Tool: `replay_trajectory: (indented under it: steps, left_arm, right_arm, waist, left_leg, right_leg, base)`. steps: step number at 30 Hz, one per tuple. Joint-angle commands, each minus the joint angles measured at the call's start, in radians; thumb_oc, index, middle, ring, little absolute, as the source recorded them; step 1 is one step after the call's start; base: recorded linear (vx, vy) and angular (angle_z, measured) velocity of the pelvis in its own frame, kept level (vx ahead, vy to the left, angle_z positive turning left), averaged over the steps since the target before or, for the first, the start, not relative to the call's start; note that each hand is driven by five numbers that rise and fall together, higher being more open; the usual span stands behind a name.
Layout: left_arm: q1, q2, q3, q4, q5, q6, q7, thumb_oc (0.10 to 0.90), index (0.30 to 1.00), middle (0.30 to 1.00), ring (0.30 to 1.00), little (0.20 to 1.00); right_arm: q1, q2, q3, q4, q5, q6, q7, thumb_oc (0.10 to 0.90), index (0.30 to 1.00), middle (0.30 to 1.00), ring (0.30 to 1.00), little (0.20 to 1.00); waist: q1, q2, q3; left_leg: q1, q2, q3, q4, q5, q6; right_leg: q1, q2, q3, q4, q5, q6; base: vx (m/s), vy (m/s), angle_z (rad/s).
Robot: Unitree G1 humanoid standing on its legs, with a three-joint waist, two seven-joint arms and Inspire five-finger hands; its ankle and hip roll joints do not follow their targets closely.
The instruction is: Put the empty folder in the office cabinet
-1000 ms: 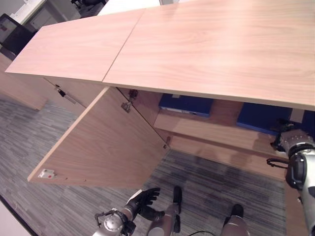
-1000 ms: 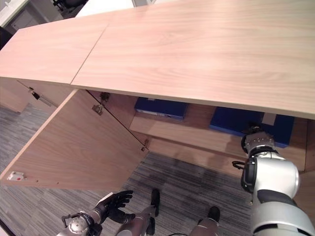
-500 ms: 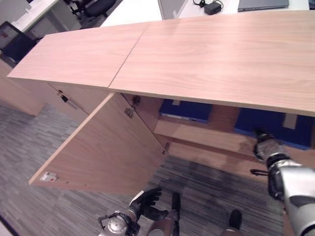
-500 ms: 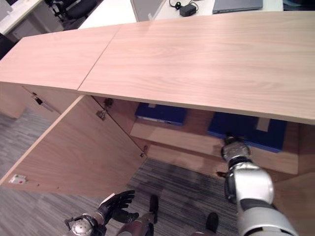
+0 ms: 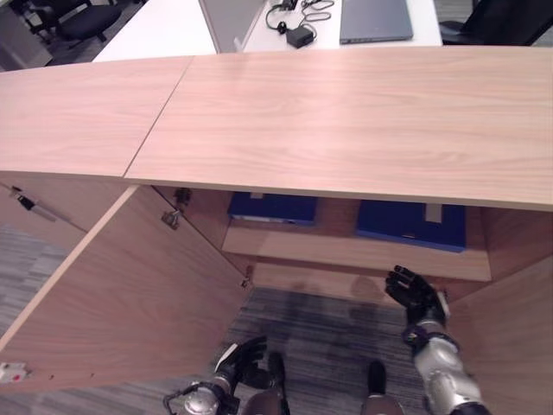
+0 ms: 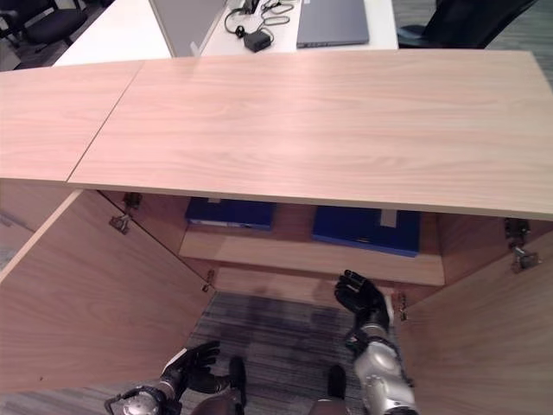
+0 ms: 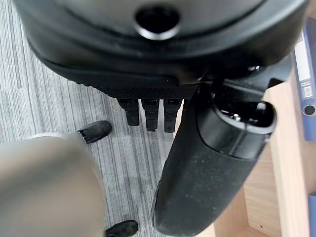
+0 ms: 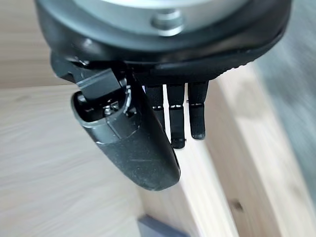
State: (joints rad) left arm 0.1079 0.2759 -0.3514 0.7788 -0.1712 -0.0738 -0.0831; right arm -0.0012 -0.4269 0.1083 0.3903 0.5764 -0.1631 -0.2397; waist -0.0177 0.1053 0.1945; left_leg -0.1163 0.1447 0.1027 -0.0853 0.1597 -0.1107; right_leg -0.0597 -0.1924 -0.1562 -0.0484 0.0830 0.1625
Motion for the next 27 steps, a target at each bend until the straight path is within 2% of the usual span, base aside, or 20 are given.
replay_trajectory:
  steps: [1, 2, 6, 7, 15, 22, 27]
  left_arm:
    - [-0.051, 0.010, 0.002, 0.081, 0.105, -0.051, -0.003, 0.800, 0.900, 0.900, 0.900, 0.900]
    - [-0.058, 0.002, 0.013, 0.117, 0.114, -0.057, 0.002, 0.800, 0.900, 0.900, 0.900, 0.900]
    - [-0.061, 0.003, 0.020, 0.139, 0.125, -0.061, 0.004, 0.800, 0.900, 0.900, 0.900, 0.900]
    - [-0.058, 0.007, 0.015, 0.144, 0.135, -0.065, -0.003, 0.800, 0.900, 0.900, 0.900, 0.900]
    - [-0.056, 0.027, -0.014, 0.145, 0.135, -0.068, -0.018, 0.800, 0.900, 0.900, 0.900, 0.900]
    - [-0.065, 0.048, -0.059, 0.171, 0.156, -0.077, -0.010, 0.800, 0.900, 0.900, 0.900, 0.900]
    - [-0.067, 0.052, -0.071, 0.178, 0.158, -0.083, -0.001, 0.800, 0.900, 0.900, 0.900, 0.900]
  right_arm:
    - [-0.115, -0.046, -0.027, -0.108, -0.242, -0.071, 0.057, 0.400, 0.300, 0.300, 0.300, 0.300]
    - [-0.123, -0.072, -0.027, -0.085, -0.306, -0.063, 0.049, 0.400, 0.300, 0.300, 0.300, 0.300]
    - [-0.142, -0.122, -0.027, -0.062, -0.407, -0.049, 0.032, 0.400, 0.300, 0.300, 0.300, 0.300]
    - [-0.172, -0.150, -0.021, -0.007, -0.469, -0.033, 0.014, 0.400, 0.300, 0.300, 0.300, 0.300]
    - [-0.328, -0.198, 0.038, 0.207, -0.485, -0.003, 0.002, 0.400, 0.300, 0.300, 0.300, 0.300]
    - [-0.522, -0.247, 0.146, 0.465, -0.491, 0.029, 0.005, 0.400, 0.300, 0.300, 0.300, 0.300]
    - [-0.590, -0.262, 0.185, 0.530, -0.489, 0.038, 0.012, 0.400, 0.300, 0.300, 0.300, 0.300]
  waist:
    - [0.029, 0.003, -0.007]
    - [0.031, 0.000, -0.011]
    - [0.034, -0.004, -0.012]
    - [0.042, -0.005, -0.012]
    - [0.068, -0.001, 0.007]
    - [0.107, 0.020, 0.056]
    - [0.123, 0.034, 0.080]
  left_leg:
    - [0.091, 0.042, 0.018, 0.005, -0.120, -0.066]
    - [0.091, 0.043, 0.020, 0.004, -0.120, -0.066]
    - [0.091, 0.047, 0.021, 0.004, -0.121, -0.066]
    - [0.090, 0.049, 0.020, 0.005, -0.121, -0.066]
    - [0.079, 0.051, 0.010, 0.009, -0.117, -0.066]
    - [0.045, 0.057, -0.008, 0.016, -0.098, -0.072]
    - [0.028, 0.059, -0.014, 0.021, -0.089, -0.073]
  right_leg:
    - [-0.043, -0.022, 0.029, 0.123, -0.142, 0.031]
    - [-0.044, -0.020, 0.030, 0.119, -0.140, 0.031]
    - [-0.049, -0.017, 0.033, 0.122, -0.140, 0.031]
    - [-0.047, -0.016, 0.033, 0.122, -0.143, 0.030]
    - [-0.066, -0.010, 0.035, 0.146, -0.154, 0.027]
    - [-0.107, -0.009, 0.027, 0.189, -0.164, 0.024]
    - [-0.130, -0.011, 0.027, 0.210, -0.168, 0.023]
  base:
    - [0.02, -0.045, -0.04]
    - [0.00, 0.000, 0.00]
    - [0.01, -0.021, -0.02]
    - [0.00, -0.030, 0.00]
    - [0.00, 0.000, 0.00]
    - [-0.05, -0.003, 0.07]
    - [-0.02, -0.001, 0.09]
